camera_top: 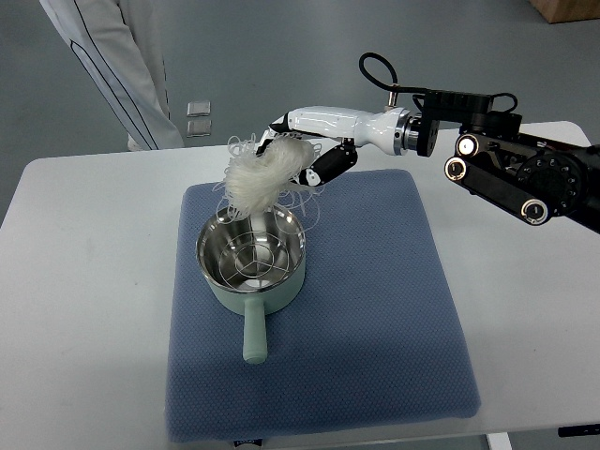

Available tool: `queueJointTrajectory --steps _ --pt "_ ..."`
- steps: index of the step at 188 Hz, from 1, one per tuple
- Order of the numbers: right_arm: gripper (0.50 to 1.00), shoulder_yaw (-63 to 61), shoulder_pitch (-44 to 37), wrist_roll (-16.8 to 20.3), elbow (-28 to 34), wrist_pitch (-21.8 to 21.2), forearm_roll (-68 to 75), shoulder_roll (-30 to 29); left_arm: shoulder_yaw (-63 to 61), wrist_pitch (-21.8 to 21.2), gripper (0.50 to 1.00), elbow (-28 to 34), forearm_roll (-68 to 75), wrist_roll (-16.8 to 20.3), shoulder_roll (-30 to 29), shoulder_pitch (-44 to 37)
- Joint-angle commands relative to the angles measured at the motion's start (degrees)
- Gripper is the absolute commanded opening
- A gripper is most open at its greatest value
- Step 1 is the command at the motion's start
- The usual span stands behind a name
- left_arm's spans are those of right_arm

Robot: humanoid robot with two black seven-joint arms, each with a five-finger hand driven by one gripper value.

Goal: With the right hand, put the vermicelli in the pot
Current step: 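Carry the vermicelli with the right hand over the steel pot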

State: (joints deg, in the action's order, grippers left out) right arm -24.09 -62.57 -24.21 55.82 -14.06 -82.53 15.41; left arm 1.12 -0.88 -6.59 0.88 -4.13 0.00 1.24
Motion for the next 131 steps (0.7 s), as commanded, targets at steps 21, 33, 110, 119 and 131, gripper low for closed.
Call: queueJointTrajectory --steps 21,33,110,119,131 --pt "0.504 0.10 0.34 0.04 0.52 0.00 -0.18 -3.89 0.03 0.00 1.000 0.00 0.00 0.00 0.00 -0.01" --pt "0.507 0.18 1.05 0.04 0.52 0.09 -0.44 -4.95 0.03 0.00 1.000 0.00 0.00 0.00 0.00 -0.01" --pt "0.554 1.15 6.14 0.13 -0.45 1.14 -2.46 -7.41 0.03 0.00 1.000 0.00 0.00 0.00 0.00 -0.01" --pt "0.590 1.15 6.14 0.13 -0.54 1.41 -2.46 -7.32 0.03 0.00 1.000 0.00 0.00 0.00 0.00 -0.01" --pt "0.627 1.06 6.14 0.13 -0.63 1.76 -2.55 -7.32 0.03 0.00 1.000 0.00 0.00 0.00 0.00 -0.01"
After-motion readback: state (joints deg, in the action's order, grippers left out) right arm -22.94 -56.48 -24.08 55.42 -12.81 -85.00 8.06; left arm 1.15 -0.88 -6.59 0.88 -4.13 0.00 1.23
